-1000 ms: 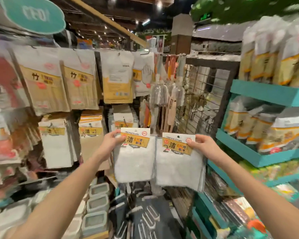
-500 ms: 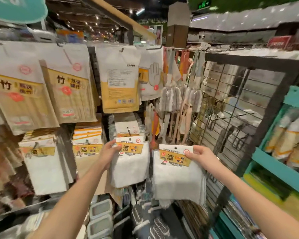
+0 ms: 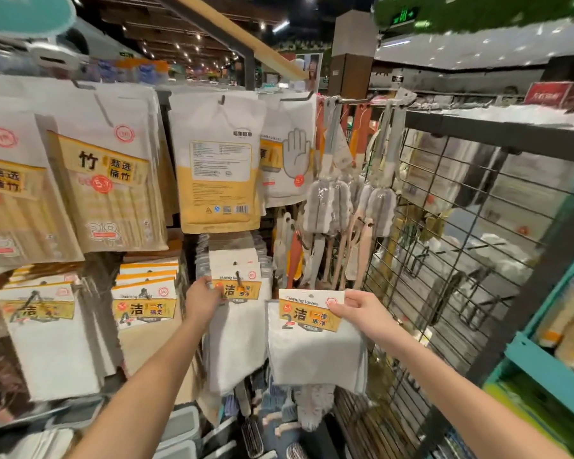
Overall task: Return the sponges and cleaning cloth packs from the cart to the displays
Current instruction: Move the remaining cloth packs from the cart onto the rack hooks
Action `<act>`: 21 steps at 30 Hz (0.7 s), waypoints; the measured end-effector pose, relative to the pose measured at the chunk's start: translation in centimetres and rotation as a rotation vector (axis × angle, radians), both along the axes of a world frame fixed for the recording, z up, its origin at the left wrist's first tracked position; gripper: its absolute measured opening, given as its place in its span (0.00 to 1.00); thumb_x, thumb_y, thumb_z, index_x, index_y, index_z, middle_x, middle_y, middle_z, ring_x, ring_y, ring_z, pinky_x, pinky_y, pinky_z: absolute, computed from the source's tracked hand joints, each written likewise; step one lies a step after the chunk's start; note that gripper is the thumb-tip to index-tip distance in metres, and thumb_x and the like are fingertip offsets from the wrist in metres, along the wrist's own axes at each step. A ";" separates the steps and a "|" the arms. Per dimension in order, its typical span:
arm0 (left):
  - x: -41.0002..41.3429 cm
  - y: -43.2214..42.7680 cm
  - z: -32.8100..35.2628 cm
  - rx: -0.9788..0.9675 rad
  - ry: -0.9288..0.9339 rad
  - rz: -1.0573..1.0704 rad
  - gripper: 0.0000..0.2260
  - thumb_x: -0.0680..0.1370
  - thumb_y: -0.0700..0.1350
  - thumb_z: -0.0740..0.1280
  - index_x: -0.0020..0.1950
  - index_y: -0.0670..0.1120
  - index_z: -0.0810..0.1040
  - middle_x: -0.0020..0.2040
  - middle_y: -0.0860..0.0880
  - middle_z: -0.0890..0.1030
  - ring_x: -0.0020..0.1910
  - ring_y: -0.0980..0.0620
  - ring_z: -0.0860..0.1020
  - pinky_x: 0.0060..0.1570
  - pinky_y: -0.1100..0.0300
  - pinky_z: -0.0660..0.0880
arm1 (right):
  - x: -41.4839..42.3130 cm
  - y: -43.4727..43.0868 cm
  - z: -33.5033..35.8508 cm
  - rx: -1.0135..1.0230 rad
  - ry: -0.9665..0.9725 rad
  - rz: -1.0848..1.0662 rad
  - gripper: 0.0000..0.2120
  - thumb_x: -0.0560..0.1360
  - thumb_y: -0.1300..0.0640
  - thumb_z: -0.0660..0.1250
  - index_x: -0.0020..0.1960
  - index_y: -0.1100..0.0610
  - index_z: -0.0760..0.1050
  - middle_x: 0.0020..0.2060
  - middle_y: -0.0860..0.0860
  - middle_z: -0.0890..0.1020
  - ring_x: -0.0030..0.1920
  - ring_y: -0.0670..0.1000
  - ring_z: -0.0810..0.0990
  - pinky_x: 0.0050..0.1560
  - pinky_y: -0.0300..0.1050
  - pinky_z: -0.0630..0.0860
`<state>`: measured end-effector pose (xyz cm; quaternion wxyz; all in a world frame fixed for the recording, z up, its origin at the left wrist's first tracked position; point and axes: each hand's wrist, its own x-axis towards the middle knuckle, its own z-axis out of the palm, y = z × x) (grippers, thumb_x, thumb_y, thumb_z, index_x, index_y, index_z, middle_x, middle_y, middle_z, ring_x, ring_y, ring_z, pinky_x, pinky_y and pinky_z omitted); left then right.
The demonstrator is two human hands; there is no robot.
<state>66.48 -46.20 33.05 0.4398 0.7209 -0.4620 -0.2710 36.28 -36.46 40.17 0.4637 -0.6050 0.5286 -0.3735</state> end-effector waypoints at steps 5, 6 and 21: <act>0.1 -1.3 0.8 0.072 -0.110 0.030 0.09 0.78 0.42 0.66 0.56 0.40 0.77 0.52 0.41 0.81 0.51 0.41 0.78 0.46 0.55 0.72 | 1.0 -2.1 -0.2 -0.028 0.032 0.044 0.09 0.76 0.55 0.68 0.55 0.56 0.79 0.49 0.48 0.85 0.49 0.43 0.83 0.51 0.37 0.79; 0.1 -1.2 1.1 0.078 -0.143 0.025 0.08 0.77 0.42 0.66 0.55 0.41 0.76 0.51 0.42 0.81 0.49 0.42 0.78 0.46 0.54 0.73 | 1.7 -2.6 -0.3 -0.037 0.029 0.070 0.10 0.76 0.55 0.67 0.56 0.57 0.78 0.49 0.48 0.85 0.49 0.43 0.83 0.50 0.35 0.78; 4.5 1.9 4.9 -0.319 -0.095 -0.210 0.09 0.80 0.37 0.62 0.58 0.46 0.74 0.51 0.52 0.78 0.52 0.55 0.75 0.46 0.72 0.70 | 11.9 -10.7 -4.2 0.017 0.043 0.157 0.14 0.76 0.57 0.67 0.61 0.57 0.78 0.56 0.49 0.83 0.55 0.47 0.81 0.61 0.46 0.75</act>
